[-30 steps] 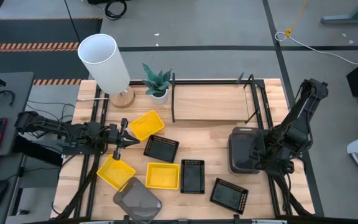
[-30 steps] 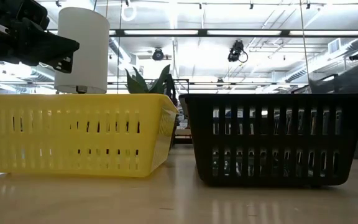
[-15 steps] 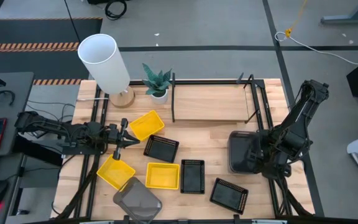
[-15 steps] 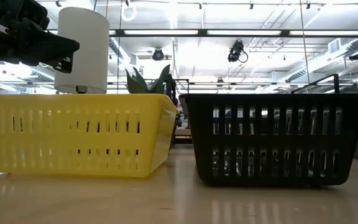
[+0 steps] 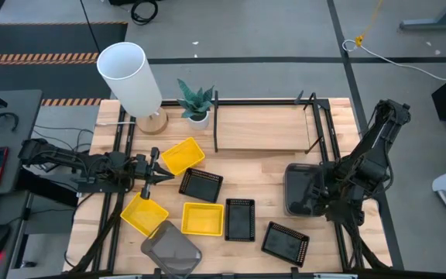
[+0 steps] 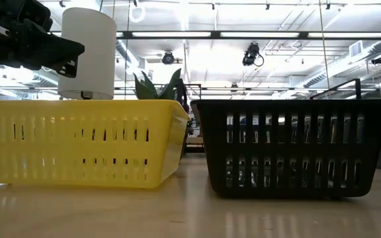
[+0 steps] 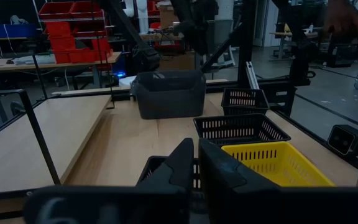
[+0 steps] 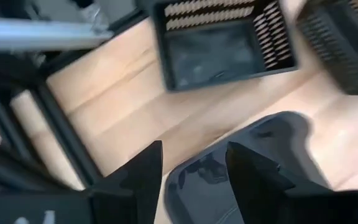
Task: Stack baskets on shelf by color
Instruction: Stack the left black bin on top of the right black bin
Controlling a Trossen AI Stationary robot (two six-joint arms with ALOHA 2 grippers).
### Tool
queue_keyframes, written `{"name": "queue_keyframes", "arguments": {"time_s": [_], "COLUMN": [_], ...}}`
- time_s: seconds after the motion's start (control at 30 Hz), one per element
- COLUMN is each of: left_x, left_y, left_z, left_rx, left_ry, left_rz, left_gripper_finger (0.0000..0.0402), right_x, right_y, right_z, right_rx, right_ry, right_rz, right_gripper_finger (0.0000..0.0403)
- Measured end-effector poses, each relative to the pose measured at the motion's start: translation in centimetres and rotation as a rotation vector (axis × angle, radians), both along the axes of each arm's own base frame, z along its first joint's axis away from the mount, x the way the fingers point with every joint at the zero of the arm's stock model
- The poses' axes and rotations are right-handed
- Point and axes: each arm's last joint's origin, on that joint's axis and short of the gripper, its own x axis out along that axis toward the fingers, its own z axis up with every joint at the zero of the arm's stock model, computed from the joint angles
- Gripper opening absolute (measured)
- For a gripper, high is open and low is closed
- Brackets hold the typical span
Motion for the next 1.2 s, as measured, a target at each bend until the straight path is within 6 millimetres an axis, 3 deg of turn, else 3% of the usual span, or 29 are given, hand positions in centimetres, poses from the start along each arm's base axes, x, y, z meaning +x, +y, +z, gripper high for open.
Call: {"name": "queue_keyframes", "arguments": {"time_s": [0.37, 0.97, 1.2], "left_x": [0.0, 0.0, 0.0], "left_y": [0.0, 0.0, 0.0], "left_z": [0.0, 0.0, 0.0], "left_rx": [0.0, 0.0, 0.0], "left_ry": [0.0, -0.001, -0.001], "left_rz": [0.001, 0.0, 0.0], "left_gripper_finger": [0.0032, 0.003, 0.0029], "right_x": [1.2, 3.7, 6.4], "right_y": [-0.4, -1.5, -1.4], "right_z": [2.4, 3.1, 2.4], "right_rx": [0.093, 0.208, 0.218], "right_ry": [-0.062, -0.113, -0.123], "right_rz": [-0.273, -0.474, -0.546], "right_gripper_finger": [0.021, 0.0251, 0.0251]}}
